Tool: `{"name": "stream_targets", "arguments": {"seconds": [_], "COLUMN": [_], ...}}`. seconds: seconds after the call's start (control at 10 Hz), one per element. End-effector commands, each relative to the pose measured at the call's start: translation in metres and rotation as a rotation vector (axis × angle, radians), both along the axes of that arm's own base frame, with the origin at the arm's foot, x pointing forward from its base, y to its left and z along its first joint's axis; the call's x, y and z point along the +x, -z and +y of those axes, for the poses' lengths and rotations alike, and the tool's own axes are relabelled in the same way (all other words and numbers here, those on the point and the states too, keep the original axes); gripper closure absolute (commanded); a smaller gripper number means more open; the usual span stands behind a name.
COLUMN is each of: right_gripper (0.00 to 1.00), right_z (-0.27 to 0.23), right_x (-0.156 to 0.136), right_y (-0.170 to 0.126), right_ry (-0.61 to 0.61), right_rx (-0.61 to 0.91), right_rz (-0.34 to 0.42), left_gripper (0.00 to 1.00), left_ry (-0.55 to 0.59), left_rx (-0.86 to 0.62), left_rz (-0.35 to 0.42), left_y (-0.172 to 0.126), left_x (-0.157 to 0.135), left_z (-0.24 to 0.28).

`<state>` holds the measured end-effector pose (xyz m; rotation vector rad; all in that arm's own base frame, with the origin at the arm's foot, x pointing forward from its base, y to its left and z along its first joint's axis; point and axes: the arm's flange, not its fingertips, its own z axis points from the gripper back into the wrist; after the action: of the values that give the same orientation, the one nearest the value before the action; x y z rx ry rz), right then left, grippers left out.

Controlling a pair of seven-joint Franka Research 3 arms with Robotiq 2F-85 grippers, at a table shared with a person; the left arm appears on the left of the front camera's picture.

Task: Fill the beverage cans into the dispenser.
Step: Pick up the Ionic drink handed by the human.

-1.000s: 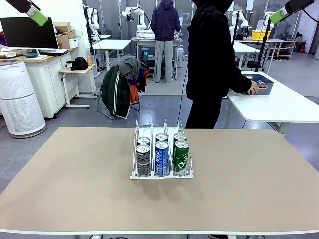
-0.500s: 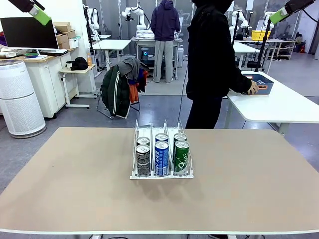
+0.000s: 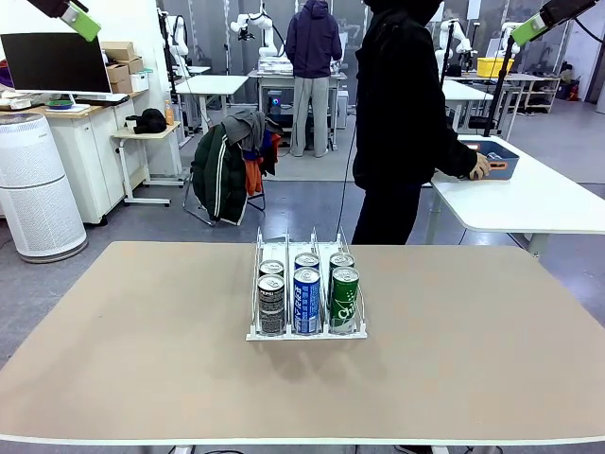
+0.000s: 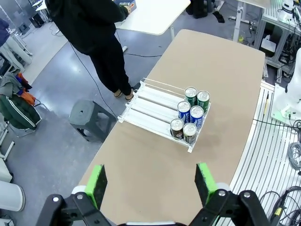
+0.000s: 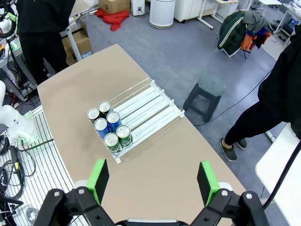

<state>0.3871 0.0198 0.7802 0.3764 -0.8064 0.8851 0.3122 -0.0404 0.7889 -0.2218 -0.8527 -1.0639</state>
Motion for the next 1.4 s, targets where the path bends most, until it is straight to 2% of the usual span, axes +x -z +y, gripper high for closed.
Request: {"name": "stream_targets", "arguments": {"seconds": [0.0, 0.4, 1.0, 1.3], "right_gripper": [0.00, 0.00, 0.00, 0.00], "right_z": [0.000, 0.005, 0.003, 0.005], "right_x": [-0.003, -0.004, -0.017, -0.014], "right_y": [0.002, 0.001, 0.001, 0.002], "right_ry": [-0.016, 0.113, 0.108, 0.085], "right_rx": [0.016, 0.061, 0.018, -0.007], "right_rz": [0.011, -0.031, -0.002, 0.023], "left_gripper": [0.00, 0.00, 0.00, 0.00], "left_ry": [-0.004, -0.004, -0.004, -0.004], "left_rx": [-0.007, -0.007, -0.007, -0.007], "left_rz": [-0.001, -0.001, -0.001, -0.001], "left_y": [-0.001, -0.001, -0.001, -0.001], "left_x": [0.000, 0.000, 0.000, 0.000], "left_z": [0.001, 0.001, 0.001, 0.001]}}
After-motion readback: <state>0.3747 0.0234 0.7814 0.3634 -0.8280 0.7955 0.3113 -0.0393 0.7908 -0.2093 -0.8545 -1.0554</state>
